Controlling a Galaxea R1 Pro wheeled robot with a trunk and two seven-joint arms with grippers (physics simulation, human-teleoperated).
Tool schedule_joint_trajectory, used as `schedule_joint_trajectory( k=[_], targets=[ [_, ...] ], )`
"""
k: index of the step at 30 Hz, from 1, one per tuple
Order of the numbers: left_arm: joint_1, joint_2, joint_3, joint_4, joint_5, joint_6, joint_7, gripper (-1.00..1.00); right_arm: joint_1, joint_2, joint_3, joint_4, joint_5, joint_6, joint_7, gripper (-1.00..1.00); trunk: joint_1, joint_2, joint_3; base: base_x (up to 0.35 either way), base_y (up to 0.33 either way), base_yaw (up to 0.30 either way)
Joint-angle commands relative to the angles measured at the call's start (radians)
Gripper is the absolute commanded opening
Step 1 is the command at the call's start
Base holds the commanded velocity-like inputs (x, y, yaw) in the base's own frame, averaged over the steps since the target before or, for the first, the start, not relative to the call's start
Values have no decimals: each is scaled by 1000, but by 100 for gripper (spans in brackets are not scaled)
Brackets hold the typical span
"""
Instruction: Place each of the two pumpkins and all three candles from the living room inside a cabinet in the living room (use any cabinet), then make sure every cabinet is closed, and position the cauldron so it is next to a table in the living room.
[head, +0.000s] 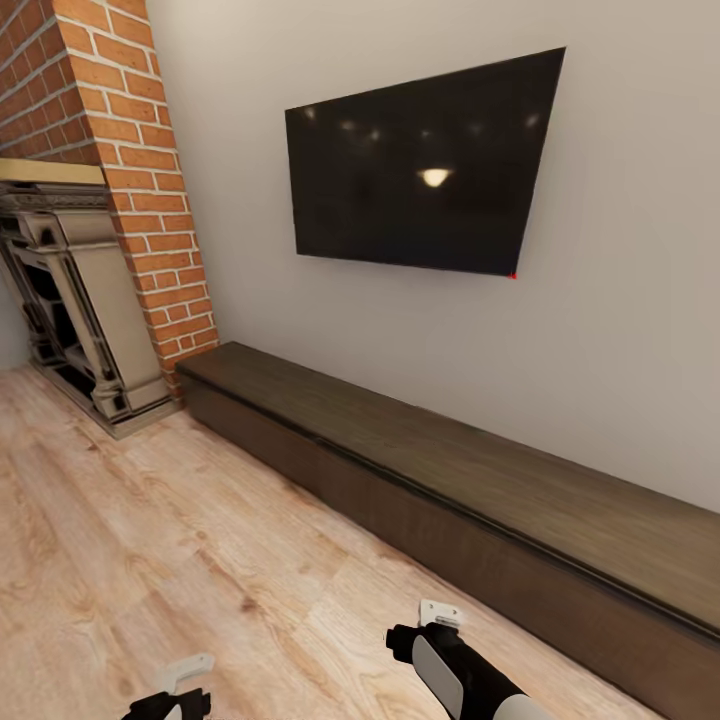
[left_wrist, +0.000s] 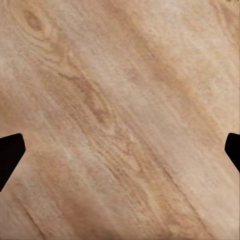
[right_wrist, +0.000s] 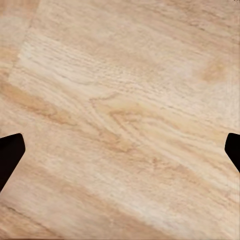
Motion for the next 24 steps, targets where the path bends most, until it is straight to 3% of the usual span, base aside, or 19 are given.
schedule_joint_trajectory(
  k=[1, 24],
  targets=[
    [0, 0, 0, 1, 1, -6, 0, 100, 0, 0, 0, 0, 0, 0, 0, 100, 0, 0, 0, 0, 0, 292],
    [0, 2, 0, 5, 2, -20, 0, 100, 0, 0, 1, 0, 1, -4, 0, 100, 0, 0, -9, 0, 0, 292]
  ],
)
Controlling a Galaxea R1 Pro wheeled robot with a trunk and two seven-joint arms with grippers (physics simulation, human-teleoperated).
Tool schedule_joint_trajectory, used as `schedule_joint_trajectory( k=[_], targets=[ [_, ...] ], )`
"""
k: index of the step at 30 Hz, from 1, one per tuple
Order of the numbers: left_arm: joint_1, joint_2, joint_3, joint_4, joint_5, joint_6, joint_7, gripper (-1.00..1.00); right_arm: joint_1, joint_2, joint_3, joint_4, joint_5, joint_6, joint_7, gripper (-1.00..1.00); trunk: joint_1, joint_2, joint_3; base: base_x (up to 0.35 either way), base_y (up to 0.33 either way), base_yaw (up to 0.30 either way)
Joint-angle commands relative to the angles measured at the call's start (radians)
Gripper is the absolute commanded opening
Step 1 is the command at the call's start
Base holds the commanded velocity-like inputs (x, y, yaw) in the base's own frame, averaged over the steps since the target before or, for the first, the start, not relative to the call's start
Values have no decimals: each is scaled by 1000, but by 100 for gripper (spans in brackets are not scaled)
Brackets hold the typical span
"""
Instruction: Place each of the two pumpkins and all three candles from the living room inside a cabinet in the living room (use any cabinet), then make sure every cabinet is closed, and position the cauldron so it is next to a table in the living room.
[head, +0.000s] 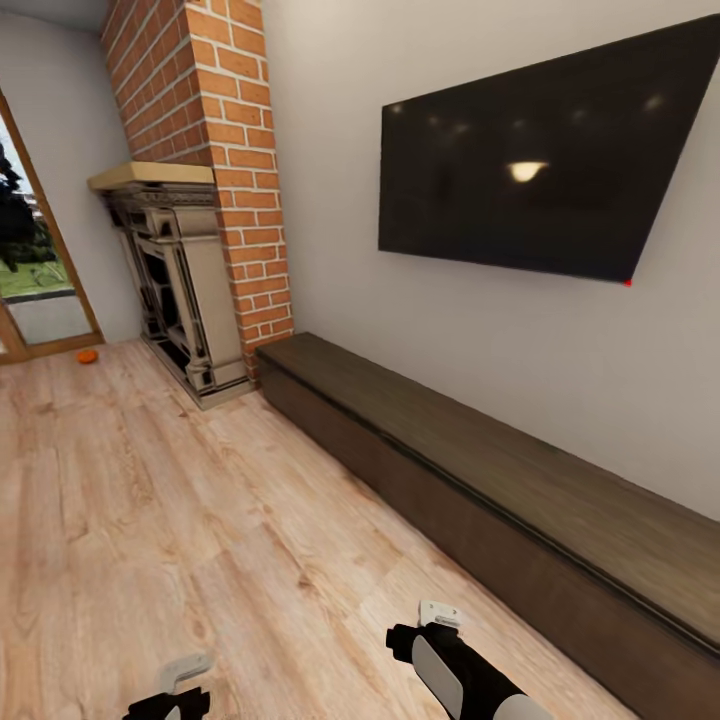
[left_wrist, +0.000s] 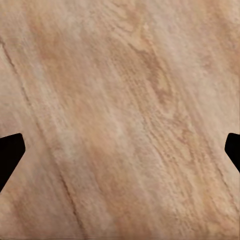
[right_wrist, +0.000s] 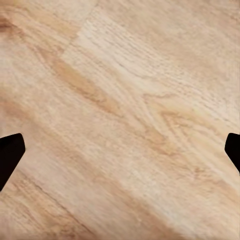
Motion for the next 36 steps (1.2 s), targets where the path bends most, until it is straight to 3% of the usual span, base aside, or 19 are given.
schedule_joint_trajectory(
  k=[1, 36],
  targets=[
    [0, 0, 0, 0, 0, 0, 0, 100, 0, 0, 0, 0, 0, 0, 0, 100, 0, 0, 0, 0, 0, 292],
    [0, 1, 0, 0, 1, -1, 0, 100, 0, 1, 1, 0, 0, 0, 0, 100, 0, 0, -18, 0, 0, 284]
  ],
)
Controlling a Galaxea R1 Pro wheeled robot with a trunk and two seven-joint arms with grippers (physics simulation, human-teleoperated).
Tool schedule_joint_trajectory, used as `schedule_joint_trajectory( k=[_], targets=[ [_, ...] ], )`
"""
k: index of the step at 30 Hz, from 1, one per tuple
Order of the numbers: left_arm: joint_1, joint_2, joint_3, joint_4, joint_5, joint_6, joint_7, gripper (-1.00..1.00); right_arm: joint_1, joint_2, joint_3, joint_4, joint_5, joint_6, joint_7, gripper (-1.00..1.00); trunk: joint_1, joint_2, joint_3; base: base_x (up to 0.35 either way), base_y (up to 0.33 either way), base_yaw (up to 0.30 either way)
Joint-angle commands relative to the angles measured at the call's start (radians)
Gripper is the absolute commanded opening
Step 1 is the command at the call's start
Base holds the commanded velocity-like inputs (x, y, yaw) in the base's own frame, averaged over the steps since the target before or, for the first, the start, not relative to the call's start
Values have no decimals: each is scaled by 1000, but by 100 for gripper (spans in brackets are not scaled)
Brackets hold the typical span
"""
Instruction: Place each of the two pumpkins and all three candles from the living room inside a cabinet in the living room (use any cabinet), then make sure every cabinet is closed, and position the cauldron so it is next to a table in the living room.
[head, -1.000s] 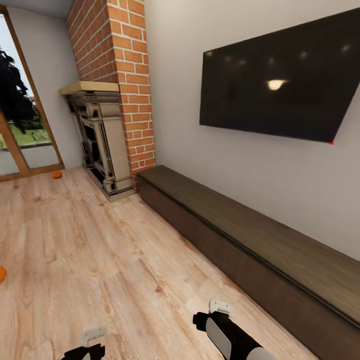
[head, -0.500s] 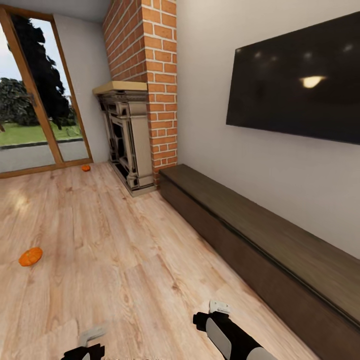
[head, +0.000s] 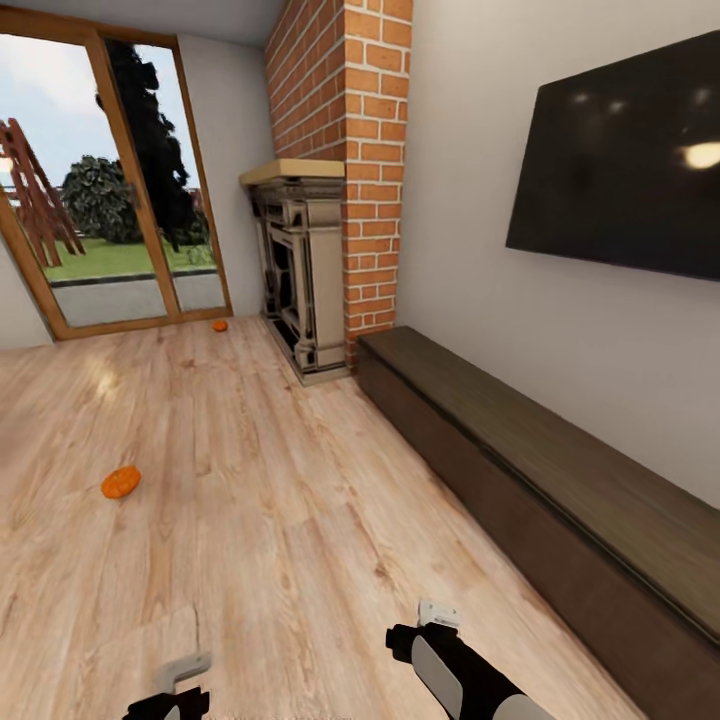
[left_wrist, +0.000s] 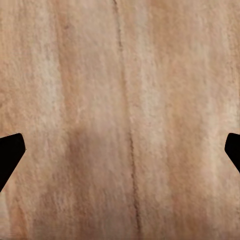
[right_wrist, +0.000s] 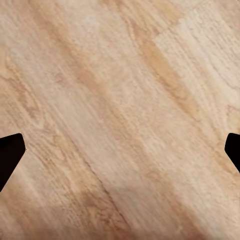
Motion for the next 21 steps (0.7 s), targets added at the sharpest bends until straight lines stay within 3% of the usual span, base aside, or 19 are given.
schedule_joint_trajectory(
  k=[1, 21],
  targets=[
    [0, 1, 0, 0, 0, 0, 0, 100, 0, 0, 0, 0, 0, 0, 0, 100, 0, 0, -1, 0, 0, 244],
    [2, 2, 0, 0, -4, -2, 0, 100, 0, 2, 2, 1, 1, 0, -1, 100, 0, 0, -21, 0, 0, 241]
  ],
)
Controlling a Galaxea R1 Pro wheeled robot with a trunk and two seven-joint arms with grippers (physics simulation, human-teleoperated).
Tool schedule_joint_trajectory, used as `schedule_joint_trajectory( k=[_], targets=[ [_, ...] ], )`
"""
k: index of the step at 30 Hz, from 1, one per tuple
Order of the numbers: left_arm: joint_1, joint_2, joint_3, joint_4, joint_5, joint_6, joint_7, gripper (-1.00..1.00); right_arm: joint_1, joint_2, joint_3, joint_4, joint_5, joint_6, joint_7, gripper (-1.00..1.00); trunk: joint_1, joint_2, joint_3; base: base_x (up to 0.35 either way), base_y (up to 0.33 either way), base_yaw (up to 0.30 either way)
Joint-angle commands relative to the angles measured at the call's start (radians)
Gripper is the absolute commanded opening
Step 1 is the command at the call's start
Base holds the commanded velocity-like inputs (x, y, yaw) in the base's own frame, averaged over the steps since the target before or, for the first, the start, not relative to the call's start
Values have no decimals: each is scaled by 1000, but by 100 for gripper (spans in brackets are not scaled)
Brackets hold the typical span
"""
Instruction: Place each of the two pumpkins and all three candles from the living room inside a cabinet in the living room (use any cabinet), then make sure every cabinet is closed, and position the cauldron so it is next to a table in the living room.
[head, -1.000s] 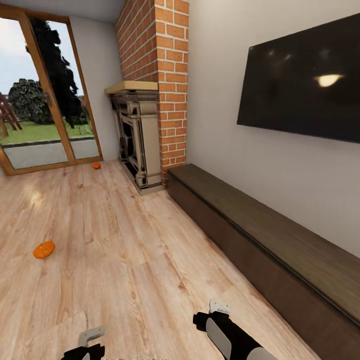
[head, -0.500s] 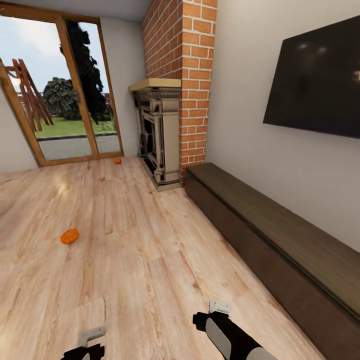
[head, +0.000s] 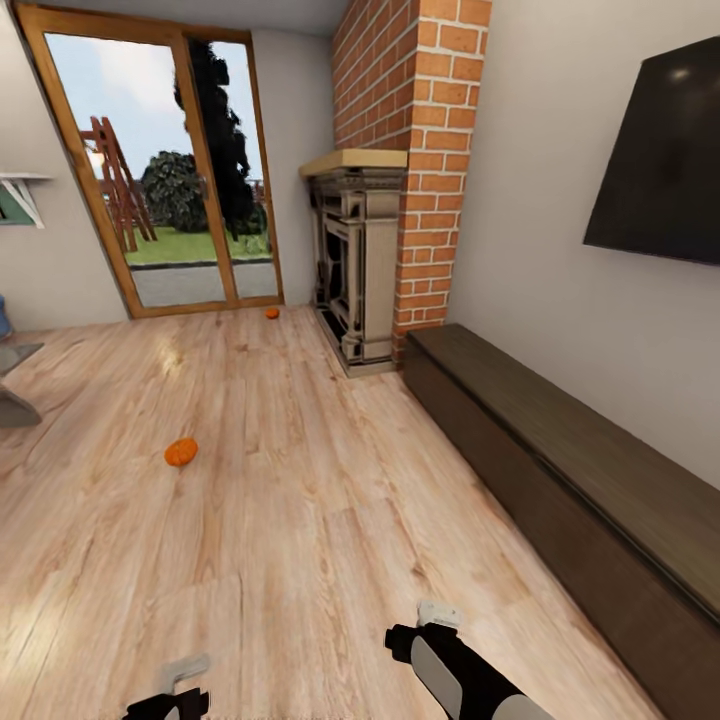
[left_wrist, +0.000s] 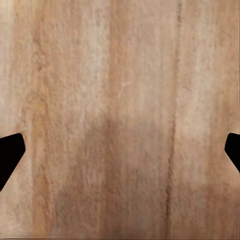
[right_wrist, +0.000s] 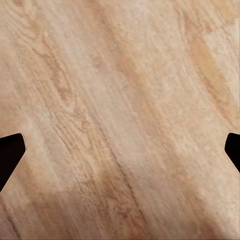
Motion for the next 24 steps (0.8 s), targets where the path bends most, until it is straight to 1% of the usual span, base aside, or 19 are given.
schedule_joint_trajectory(
  k=[1, 10, 15, 24],
  targets=[
    [0, 0, 0, 0, 0, 0, 0, 100, 0, 0, 0, 0, 0, 0, 0, 100, 0, 0, -1, 0, 0, 241],
    [0, 0, 0, 0, 1, 0, 0, 100, 0, 0, 1, 0, 0, 0, -1, 100, 0, 0, -10, 0, 0, 241],
    [0, 1, 1, 0, 2, 0, 0, 100, 0, 0, 2, 0, 11, 0, -1, 100, 0, 0, -15, 0, 0, 241],
    [0, 1, 1, 0, 3, 0, 0, 100, 0, -1, 2, 0, 14, 0, -1, 100, 0, 0, -24, 11, 0, 241]
  ],
)
